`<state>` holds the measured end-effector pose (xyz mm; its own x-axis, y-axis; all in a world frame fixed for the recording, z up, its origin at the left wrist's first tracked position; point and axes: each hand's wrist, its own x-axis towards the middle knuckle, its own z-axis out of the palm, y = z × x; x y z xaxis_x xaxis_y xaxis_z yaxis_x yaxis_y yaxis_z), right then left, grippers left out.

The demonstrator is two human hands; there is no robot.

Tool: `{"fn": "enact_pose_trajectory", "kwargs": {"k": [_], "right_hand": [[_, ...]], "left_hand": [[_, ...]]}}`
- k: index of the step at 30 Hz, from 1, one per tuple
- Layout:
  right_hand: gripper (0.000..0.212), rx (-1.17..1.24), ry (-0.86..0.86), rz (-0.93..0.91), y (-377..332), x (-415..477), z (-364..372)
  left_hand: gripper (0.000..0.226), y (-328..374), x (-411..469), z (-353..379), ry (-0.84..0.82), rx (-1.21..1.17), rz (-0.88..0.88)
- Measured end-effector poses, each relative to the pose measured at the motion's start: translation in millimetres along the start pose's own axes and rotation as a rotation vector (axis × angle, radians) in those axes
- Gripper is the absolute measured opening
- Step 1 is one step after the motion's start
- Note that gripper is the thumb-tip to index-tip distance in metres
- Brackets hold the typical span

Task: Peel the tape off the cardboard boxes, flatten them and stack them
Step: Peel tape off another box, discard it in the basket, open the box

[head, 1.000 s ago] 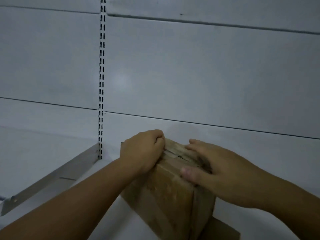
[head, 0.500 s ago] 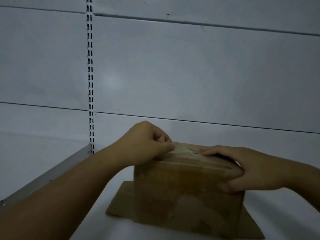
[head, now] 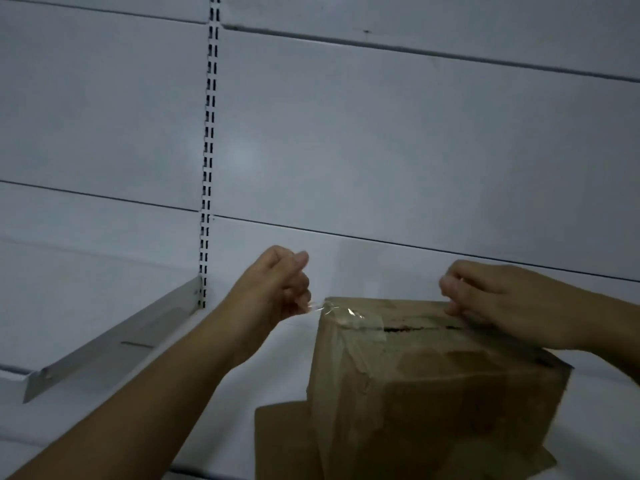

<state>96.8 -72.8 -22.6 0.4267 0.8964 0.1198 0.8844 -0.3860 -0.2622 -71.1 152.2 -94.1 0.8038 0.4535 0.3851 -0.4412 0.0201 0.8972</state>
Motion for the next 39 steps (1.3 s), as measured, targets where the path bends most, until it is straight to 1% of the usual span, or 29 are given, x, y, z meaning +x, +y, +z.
{"fn": "enact_pose_trajectory", "kwargs": {"k": [1, 2, 4, 6, 8, 10, 12, 14, 18, 20, 22, 25, 26, 29, 30, 31, 32, 34, 36, 39], "right_hand": [[0.066, -0.045, 0.042, 0.004, -10.6, 5.4, 8.5], [0.063, -0.070, 0.039, 0.002, -18.2, 10.3, 17.6], [0.059, -0.023, -0.049, -0.016, -24.2, 17.0, 32.7], [0.047, 0.035, -0.090, -0.007, -23.4, 18.6, 38.3], [0.040, 0.050, -0.085, 0.007, -22.6, 20.2, 37.2], [0.044, 0.080, -0.092, 0.035, -23.2, 22.1, 37.1], [0.049, 0.100, -0.086, 0.052, -22.8, 24.8, 39.2], [0.049, 0.105, -0.073, 0.071, -23.1, 27.4, 40.4], [0.048, 0.121, -0.050, 0.116, -25.2, 30.4, 41.5], [0.048, 0.132, -0.040, 0.132, -25.1, 30.9, 42.7], [0.047, 0.138, -0.026, 0.143, -25.3, 31.6, 44.1], [0.047, 0.139, 0.009, 0.157, -25.8, 33.2, 45.7], [0.046, 0.135, 0.015, 0.160, -25.8, 33.6, 45.9], [0.049, 0.123, 0.016, 0.171, -24.1, 34.2, 46.2], [0.050, 0.120, 0.017, 0.174, -23.2, 34.2, 46.0], [0.051, 0.117, 0.017, 0.176, -22.8, 34.1, 45.8], [0.051, 0.118, 0.017, 0.178, -22.8, 34.2, 45.8], [0.050, 0.126, 0.017, 0.184, -23.3, 34.2, 45.6], [0.048, 0.134, 0.017, 0.189, -24.1, 34.5, 45.4], [0.048, 0.143, 0.044, 0.204, -24.7, 36.1, 45.9]], "left_hand": [[0.040, -6.1, -4.4, -0.4, 0.033, 0.144, 0.018], [0.040, -12.0, -8.5, -0.2, 0.047, 0.263, 0.050], [0.040, -22.5, -15.6, -0.4, 0.039, 0.416, 0.146], [0.039, -28.8, -20.1, -3.1, 0.071, 0.530, 0.227], [0.038, -31.0, -25.3, -8.8, 0.122, 0.582, 0.285], [0.040, -36.4, -32.7, -17.7, 0.183, 0.618, 0.350], [0.037, -44.5, -41.2, -26.0, 0.242, 0.626, 0.410], [0.036, -53.2, -47.5, -29.0, 0.275, 0.588, 0.451], [0.034, -62.8, -49.4, -32.7, 0.325, 0.514, 0.459], [0.028, -63.0, -49.9, -40.2, 0.344, 0.426, 0.422], [0.024, -61.8, -51.1, -47.3, 0.314, 0.310, 0.352], [0.023, -60.2, -50.7, -50.7, 0.203, 0.189, 0.220], [0.021, -58.9, -50.2, -50.8, 0.126, 0.113, 0.146], [0.018, -55.0, -51.2, -52.4, -0.224, -0.118, -0.150], [0.020, -54.5, -52.5, -53.6, -0.307, -0.143, -0.205], [0.026, -55.1, -54.3, -54.7, -0.356, -0.161, -0.227], [0.032, -56.1, -55.4, -55.4, -0.371, -0.160, -0.231], [0.037, -57.3, -56.0, -54.9, -0.296, -0.049, -0.186], [0.035, -58.6, -53.7, -54.4, -0.161, 0.016, -0.090], [0.038, -62.3, -48.3, -62.2, 0.080, -0.103, 0.024]]}}
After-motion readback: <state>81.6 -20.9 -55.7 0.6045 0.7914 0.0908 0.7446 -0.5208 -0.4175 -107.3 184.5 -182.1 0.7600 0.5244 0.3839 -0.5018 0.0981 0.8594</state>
